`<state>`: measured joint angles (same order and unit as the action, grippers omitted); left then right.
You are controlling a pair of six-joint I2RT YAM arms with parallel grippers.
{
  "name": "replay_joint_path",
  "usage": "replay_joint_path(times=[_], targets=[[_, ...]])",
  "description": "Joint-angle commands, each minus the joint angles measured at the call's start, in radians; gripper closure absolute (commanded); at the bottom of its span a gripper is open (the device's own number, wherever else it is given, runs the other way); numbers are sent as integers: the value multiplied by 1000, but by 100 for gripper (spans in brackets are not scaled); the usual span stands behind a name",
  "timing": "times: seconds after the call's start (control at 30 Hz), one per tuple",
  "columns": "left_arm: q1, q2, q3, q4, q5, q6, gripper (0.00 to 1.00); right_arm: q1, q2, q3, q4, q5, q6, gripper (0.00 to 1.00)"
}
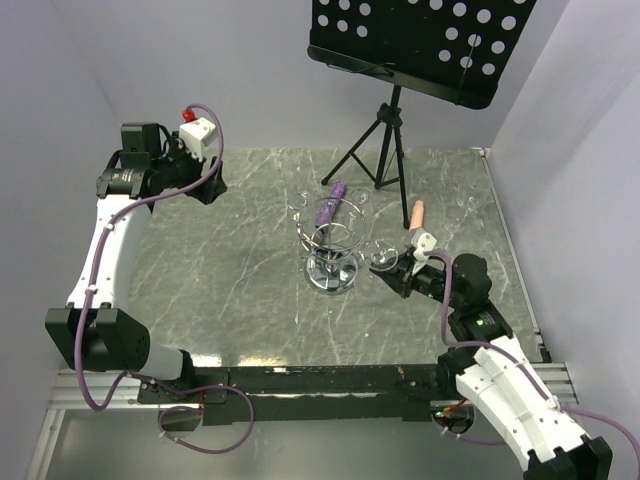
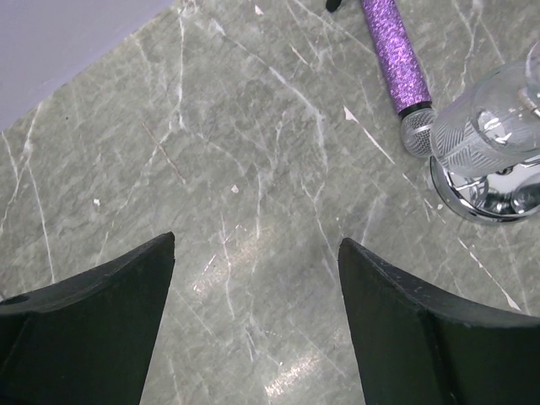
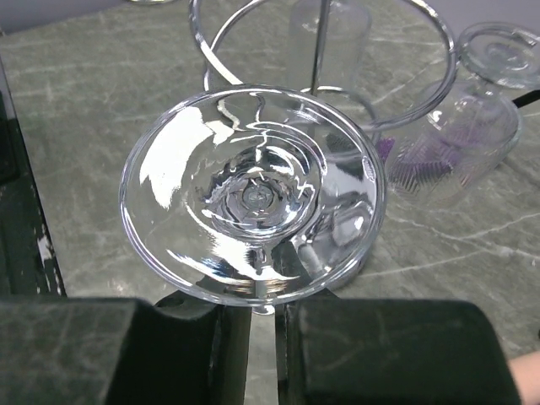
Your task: Take the wine glass off the wine glass rack
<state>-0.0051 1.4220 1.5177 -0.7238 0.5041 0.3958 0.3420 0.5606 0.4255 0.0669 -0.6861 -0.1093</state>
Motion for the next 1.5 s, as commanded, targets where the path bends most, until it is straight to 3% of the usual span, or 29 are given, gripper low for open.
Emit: replay_joint_path(times=[0.0,0.27,0.47,0.63,0.8,0.97,1.1,1.17,1.3,1.47], targets=[[2,-31,-11,55,60,-21,18,8,-70,87,-111,-35,-114,100],[2,-78,-74,118,112,-41,19,9,-81,216,-346,-35,-135,100],[2,-201,-166,260,94,-78,17,3,-7,304,-410,25,69,100],[2,-294,-203,293,96,-17,14,-20,35,409,-472,48,192,100],[-50,-348,-192,339,87,26,11,-64,87,524,-571,203,310,100],[-287,-281,-70,409,-41,54,10,-301,165,582,-633,-13,483,100],[-504,-224,15,411,-113,188,8,-495,222,579,-636,-180,582,100],[-603,-239,-32,428,-122,306,0,-569,251,570,-610,-265,629,100],[-754,-307,-194,500,-110,518,0,-627,324,561,-613,-377,735,100],[-849,-310,-274,491,-49,708,0,-666,349,538,-625,-368,847,100]])
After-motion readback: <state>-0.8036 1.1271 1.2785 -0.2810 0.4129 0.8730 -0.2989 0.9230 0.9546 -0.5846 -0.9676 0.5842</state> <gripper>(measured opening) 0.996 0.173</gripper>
